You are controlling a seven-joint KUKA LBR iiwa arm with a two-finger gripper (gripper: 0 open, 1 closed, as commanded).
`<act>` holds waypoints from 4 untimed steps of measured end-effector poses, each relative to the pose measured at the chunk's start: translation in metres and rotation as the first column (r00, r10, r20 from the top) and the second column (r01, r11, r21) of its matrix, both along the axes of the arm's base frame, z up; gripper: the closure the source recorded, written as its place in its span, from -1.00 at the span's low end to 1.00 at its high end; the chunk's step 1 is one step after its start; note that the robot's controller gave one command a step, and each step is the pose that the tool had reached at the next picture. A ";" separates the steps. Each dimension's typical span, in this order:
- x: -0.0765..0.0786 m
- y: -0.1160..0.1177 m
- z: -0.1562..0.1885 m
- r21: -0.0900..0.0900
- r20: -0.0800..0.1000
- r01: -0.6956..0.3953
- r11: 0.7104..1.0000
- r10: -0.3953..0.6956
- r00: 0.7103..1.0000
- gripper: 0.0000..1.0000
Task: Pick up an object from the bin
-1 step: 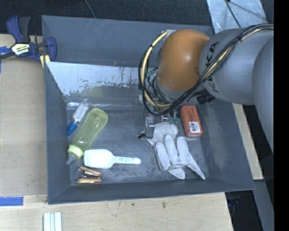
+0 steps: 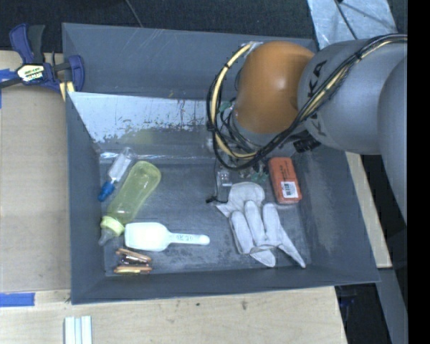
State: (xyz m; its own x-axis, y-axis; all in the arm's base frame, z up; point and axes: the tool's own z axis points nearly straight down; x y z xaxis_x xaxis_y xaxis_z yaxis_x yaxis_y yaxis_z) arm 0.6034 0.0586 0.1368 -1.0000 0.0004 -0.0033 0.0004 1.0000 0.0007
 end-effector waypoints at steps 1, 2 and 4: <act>-0.022 0.036 -0.036 -0.003 0.006 -0.106 0.994 0.106 0.994 -1.00; -0.045 0.057 -0.035 0.000 -0.005 -0.129 0.992 0.129 0.992 -1.00; -0.084 0.140 -0.061 -0.004 -0.006 -0.216 0.976 0.216 0.976 -1.00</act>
Offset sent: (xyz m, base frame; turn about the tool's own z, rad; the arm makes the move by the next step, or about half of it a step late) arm -0.0575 0.0559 0.0044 -0.0796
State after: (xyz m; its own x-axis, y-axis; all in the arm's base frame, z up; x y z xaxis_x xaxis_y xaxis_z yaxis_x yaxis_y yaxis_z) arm 0.5189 0.1990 0.0755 -0.9765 -0.2155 0.0023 -0.2155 0.9765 -0.0032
